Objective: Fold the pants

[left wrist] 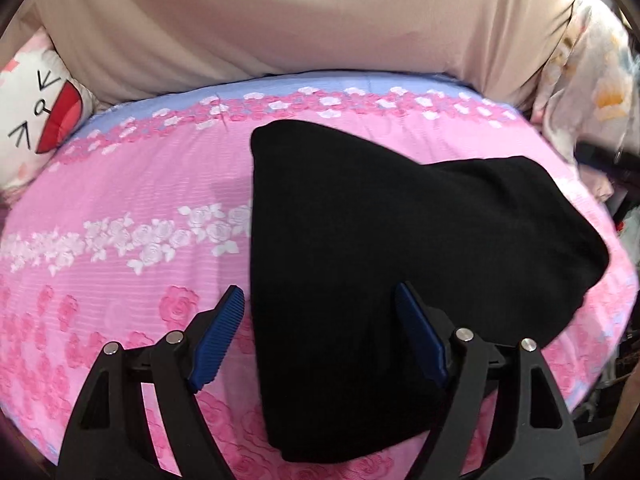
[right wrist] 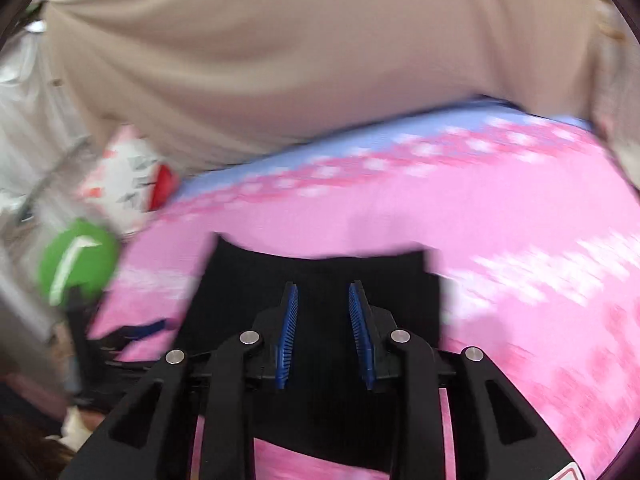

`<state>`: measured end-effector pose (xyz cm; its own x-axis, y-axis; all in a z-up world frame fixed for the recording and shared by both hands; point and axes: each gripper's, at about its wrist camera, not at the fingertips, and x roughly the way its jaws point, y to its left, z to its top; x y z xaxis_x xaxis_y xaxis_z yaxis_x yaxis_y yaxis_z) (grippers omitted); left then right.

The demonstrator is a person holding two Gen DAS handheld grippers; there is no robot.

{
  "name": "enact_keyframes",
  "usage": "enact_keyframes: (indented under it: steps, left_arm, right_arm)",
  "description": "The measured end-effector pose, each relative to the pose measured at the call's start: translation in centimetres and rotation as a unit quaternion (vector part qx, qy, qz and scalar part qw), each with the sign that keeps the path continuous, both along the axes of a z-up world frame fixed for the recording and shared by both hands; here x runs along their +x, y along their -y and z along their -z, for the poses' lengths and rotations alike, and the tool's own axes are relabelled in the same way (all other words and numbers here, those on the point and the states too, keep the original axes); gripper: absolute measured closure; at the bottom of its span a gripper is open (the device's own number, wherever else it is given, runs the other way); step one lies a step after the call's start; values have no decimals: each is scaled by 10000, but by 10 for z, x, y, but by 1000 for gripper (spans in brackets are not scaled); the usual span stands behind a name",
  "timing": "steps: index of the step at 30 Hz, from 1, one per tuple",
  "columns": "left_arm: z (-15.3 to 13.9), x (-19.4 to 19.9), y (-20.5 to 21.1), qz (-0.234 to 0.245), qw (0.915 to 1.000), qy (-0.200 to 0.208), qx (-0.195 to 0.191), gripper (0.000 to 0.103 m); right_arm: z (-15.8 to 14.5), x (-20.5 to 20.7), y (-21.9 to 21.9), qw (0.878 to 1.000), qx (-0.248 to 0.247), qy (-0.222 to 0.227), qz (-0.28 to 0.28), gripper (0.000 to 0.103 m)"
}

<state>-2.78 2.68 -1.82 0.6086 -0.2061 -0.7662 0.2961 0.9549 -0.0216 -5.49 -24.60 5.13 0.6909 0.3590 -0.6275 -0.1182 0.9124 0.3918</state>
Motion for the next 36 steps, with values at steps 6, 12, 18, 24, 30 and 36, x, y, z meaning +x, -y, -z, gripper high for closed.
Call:
enact_keyframes:
  steps: [6,12,18,24,30,36]
  left_arm:
    - [6,8,-8,-233,9994,-237,-32,20]
    - [9,13,-9,-297,9991,-306,7,18]
    - [9,14,-10,-343,9987,-367,8,18]
    - [8,13,-9,-365,9986,-370,91,17]
    - [8,9,-10,-494,9979,-397,111,16]
    - [4,-1,-8,-524,9976,-388,234,16]
  right_arm:
    - [82,100,5,9890,-690,-1291,199,103]
    - [43,71,-13,9979,-10,-631,160,72]
    - [83,45,-84,9890,-826,-916,-812,72]
    - [60,0,-69,9890,-1215,-637,-546,63]
    - [60,-30,-33,9940,-828,-713,-82,65]
    - [56,-48,13,9927,-604,-685,790,60]
